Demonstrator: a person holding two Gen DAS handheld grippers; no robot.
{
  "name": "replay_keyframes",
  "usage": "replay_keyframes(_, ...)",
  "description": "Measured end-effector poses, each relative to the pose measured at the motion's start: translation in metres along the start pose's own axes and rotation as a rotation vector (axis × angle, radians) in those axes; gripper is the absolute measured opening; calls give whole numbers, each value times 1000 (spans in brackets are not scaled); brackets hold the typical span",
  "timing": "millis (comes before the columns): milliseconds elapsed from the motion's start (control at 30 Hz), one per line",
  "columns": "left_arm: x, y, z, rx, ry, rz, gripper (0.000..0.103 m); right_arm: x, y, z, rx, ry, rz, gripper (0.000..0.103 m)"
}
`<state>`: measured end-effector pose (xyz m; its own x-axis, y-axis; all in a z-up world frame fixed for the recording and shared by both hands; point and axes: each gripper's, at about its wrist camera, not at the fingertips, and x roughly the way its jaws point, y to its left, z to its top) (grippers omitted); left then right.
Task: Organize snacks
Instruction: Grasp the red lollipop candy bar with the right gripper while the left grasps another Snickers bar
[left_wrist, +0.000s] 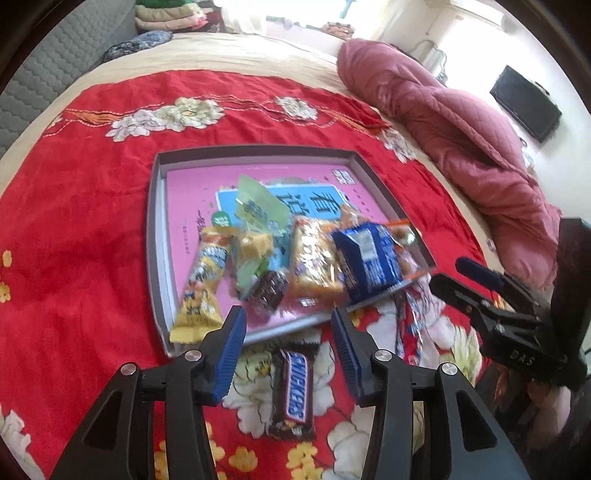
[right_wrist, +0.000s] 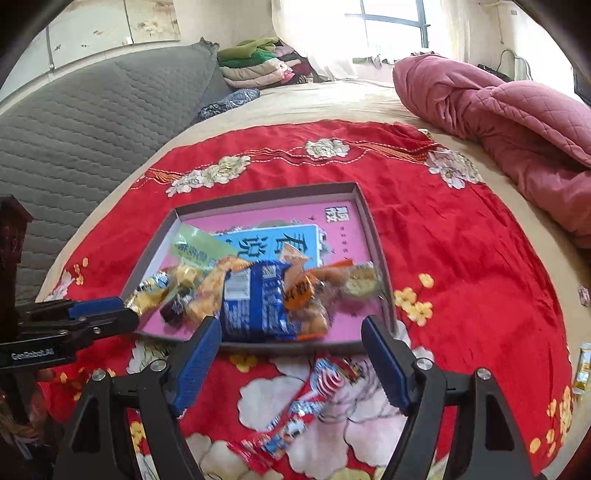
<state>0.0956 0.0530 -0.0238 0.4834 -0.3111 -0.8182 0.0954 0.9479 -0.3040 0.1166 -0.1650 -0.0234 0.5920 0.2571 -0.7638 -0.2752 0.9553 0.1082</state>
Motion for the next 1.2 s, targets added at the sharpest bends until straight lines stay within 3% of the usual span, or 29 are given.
replay_keyframes(167, -1, -11, -12, 64, 45, -5, 51, -7, -8, -11, 36, 35, 0, 78)
replay_keyframes(333, 2, -14, -26, 126, 88, 49, 51, -8, -12, -22, 64, 74, 5, 78)
replay_keyframes(800, 35, -7, -41, 99, 227, -1, 51, 13, 3, -48, 60, 191, 58, 78)
replay_keyframes(967, 43, -2, -44, 61, 234, -2, 51, 25, 3, -55, 72, 228, 64, 77)
replay_keyframes(1200, 50, -4, -46, 47, 243, 1, 51, 40, 5, -57, 69, 256, 83, 64)
